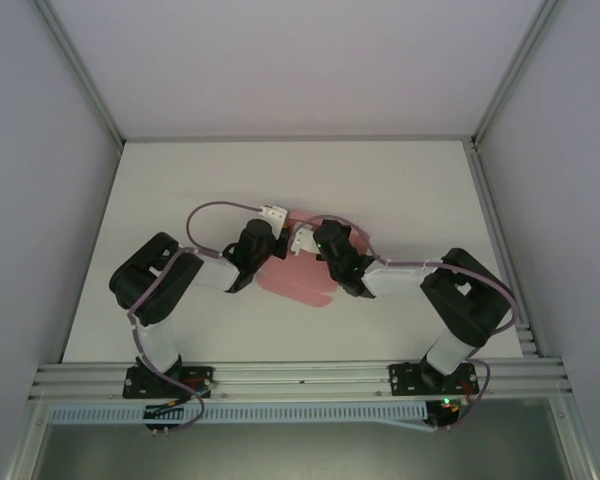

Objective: Assemble paper box

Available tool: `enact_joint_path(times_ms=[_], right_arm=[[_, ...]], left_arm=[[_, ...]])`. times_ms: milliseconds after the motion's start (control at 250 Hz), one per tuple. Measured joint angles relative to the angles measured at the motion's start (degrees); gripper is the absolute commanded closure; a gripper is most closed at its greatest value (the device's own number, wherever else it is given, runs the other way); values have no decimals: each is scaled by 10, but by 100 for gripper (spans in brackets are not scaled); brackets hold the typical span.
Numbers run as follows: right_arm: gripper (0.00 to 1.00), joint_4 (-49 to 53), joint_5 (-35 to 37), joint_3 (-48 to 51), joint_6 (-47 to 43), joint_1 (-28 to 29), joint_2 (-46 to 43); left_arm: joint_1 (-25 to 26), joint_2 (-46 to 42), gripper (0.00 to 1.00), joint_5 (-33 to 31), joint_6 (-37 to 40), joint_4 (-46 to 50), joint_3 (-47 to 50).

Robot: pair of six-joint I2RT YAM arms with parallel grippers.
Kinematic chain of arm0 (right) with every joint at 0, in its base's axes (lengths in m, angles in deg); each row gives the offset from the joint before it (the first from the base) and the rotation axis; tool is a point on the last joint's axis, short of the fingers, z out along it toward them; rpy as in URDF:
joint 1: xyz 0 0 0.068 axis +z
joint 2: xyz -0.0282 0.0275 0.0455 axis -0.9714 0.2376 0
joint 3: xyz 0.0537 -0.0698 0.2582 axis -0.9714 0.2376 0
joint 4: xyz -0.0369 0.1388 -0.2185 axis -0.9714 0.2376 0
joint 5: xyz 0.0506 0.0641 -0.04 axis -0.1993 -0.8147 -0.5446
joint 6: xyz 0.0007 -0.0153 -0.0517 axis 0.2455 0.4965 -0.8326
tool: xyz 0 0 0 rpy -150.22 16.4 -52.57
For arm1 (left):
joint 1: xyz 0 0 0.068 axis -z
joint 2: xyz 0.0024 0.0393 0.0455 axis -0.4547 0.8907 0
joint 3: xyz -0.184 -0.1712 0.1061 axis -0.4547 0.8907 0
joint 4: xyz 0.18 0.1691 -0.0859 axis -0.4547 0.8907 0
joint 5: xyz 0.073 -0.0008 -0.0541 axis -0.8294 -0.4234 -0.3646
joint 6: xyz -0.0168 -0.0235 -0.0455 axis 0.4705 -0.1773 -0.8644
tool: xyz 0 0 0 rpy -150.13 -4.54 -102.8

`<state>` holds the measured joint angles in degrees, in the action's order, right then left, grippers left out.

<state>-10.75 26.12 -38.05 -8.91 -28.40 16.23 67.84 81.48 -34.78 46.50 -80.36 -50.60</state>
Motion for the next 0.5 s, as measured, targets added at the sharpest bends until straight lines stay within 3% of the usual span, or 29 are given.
enact_joint_path(times_ms=[323,499], right_arm=[[100,2,-8,-4,24,5,0],[100,4,-13,-6,30,6,0]], left_arm=[[31,24,100,-122,-70,32,-38],[39,27,100,-153,-87,48,-46]])
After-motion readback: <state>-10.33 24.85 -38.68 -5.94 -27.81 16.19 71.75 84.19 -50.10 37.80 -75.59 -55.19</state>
